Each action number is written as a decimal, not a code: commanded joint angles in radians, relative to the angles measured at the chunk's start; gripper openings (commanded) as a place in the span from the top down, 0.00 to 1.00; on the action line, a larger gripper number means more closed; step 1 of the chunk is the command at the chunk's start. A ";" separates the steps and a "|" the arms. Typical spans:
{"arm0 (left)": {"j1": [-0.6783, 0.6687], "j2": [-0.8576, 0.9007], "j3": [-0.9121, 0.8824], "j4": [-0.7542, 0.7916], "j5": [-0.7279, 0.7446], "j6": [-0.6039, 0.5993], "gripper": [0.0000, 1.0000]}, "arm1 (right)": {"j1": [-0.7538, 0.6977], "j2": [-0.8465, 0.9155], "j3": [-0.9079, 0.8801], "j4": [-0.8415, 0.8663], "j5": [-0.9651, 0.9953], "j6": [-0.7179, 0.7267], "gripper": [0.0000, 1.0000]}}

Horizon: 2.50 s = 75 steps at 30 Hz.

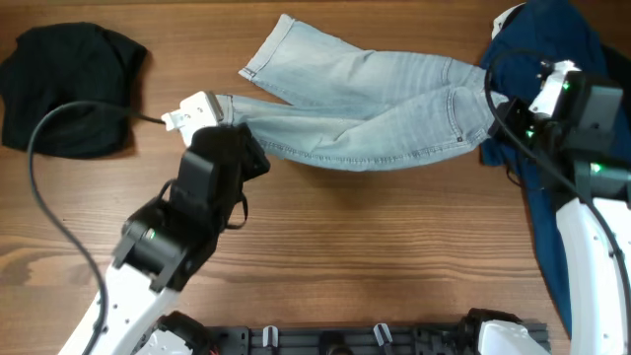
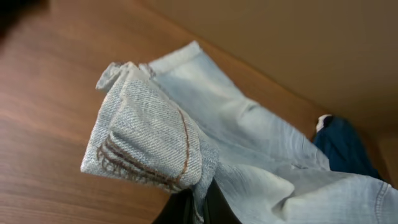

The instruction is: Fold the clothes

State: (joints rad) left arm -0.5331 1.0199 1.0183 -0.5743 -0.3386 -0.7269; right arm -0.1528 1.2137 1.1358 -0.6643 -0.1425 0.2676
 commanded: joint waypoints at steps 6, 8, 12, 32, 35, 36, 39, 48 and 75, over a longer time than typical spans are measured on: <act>-0.049 -0.162 -0.003 -0.040 -0.161 0.043 0.96 | 0.000 -0.203 0.022 -0.044 0.038 -0.082 0.96; -0.050 -0.179 -0.003 -0.056 -0.161 0.043 0.96 | 0.000 -0.240 0.022 -0.079 0.038 -0.082 0.96; -0.050 -0.196 -0.003 -0.073 -0.160 0.043 0.96 | 0.000 -0.326 0.022 -0.096 0.037 -0.082 0.96; -0.098 -0.037 -0.004 -0.089 -0.172 0.043 0.96 | -0.001 -0.274 0.021 -0.374 -0.097 0.197 0.96; -0.098 0.076 -0.004 -0.037 -0.098 0.043 0.96 | -0.001 -0.290 0.022 -0.407 -0.095 0.211 0.96; -0.098 0.116 -0.004 0.000 -0.072 0.043 0.96 | -0.001 -0.295 0.022 -0.423 -0.095 0.225 0.96; -0.098 0.209 -0.004 0.116 -0.029 0.044 0.96 | -0.001 -0.304 0.022 -0.473 -0.089 0.256 0.96; -0.019 0.304 -0.004 0.290 -0.013 0.170 0.96 | -0.001 -0.303 0.022 -0.530 -0.068 0.345 0.96; 0.085 0.601 -0.004 0.457 0.304 0.174 0.96 | -0.019 0.093 0.022 -0.249 -0.005 0.743 0.96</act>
State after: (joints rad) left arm -0.4496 1.5990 1.0180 -0.1219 -0.0498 -0.5762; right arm -0.1539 1.2697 1.1370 -0.9417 -0.1837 0.8921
